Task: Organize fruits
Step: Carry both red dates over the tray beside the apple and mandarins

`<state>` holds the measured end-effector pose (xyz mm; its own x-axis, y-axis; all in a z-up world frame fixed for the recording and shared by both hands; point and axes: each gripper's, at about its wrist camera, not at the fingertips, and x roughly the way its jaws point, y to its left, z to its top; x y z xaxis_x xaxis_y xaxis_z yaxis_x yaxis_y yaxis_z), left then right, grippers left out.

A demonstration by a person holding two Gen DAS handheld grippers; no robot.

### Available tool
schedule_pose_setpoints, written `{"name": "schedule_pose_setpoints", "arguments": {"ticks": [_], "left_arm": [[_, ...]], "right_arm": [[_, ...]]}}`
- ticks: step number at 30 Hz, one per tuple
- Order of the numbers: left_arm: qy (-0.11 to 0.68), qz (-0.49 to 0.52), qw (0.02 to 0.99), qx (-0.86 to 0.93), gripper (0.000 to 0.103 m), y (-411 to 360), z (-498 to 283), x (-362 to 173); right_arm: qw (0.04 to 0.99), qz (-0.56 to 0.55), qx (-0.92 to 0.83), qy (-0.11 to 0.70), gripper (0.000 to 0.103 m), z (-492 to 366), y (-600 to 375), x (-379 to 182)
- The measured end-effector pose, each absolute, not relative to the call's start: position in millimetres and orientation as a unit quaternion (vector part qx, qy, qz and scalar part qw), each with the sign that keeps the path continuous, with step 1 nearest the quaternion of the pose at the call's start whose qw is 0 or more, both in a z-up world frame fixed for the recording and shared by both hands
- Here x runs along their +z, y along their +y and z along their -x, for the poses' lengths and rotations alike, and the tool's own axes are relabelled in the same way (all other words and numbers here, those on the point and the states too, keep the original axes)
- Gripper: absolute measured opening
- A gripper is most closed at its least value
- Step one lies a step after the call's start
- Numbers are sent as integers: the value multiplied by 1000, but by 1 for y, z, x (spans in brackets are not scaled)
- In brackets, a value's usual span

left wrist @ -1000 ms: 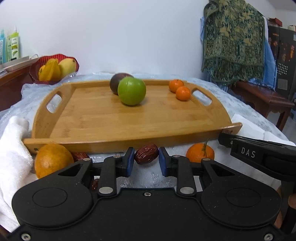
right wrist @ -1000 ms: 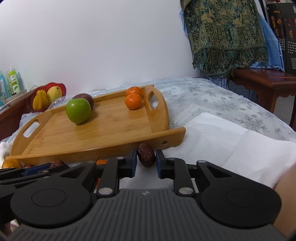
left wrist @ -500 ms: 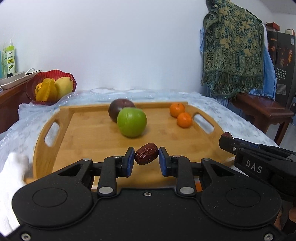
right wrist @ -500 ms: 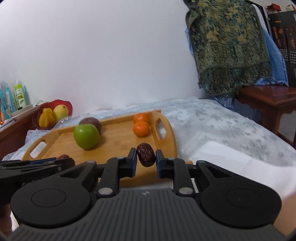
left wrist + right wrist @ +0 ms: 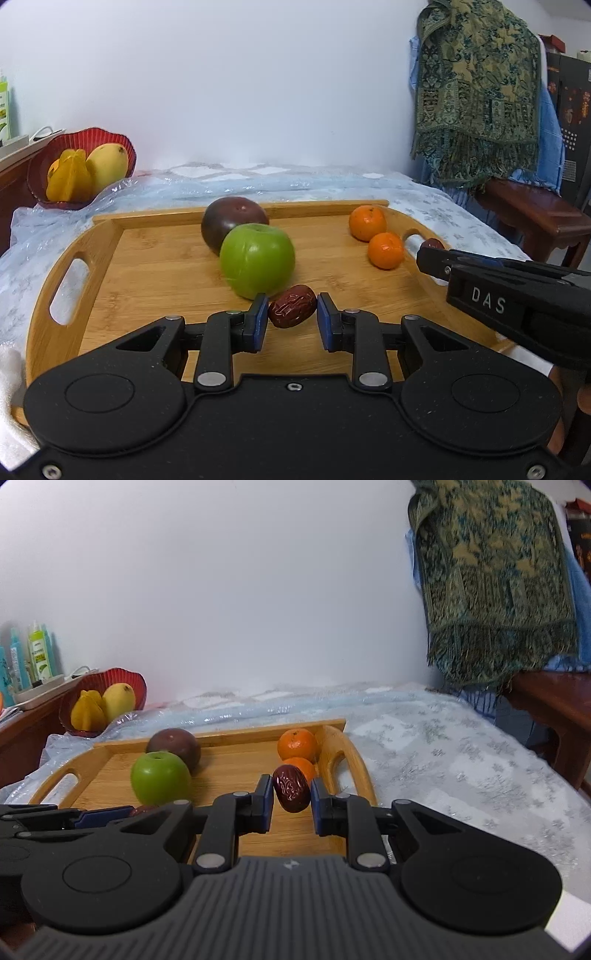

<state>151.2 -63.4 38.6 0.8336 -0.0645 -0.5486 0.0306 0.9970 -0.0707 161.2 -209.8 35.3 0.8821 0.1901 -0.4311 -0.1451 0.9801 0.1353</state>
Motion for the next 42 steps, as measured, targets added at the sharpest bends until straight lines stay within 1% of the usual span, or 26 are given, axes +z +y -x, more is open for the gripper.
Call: {"name": "schedule_pose_setpoints", "arguments": {"ticks": [7, 22, 42], "left_arm": [[305, 37, 951, -24, 27, -56, -160, 29], [317, 44, 947, -21, 27, -54, -169, 23], [312, 33, 949, -19, 27, -55, -177, 21]], "right_arm": [[962, -44, 84, 256, 26, -173, -204, 21], [960, -46, 65, 268, 26, -181, -207, 13], [960, -42, 61, 270, 26, -190, -201, 9]]}}
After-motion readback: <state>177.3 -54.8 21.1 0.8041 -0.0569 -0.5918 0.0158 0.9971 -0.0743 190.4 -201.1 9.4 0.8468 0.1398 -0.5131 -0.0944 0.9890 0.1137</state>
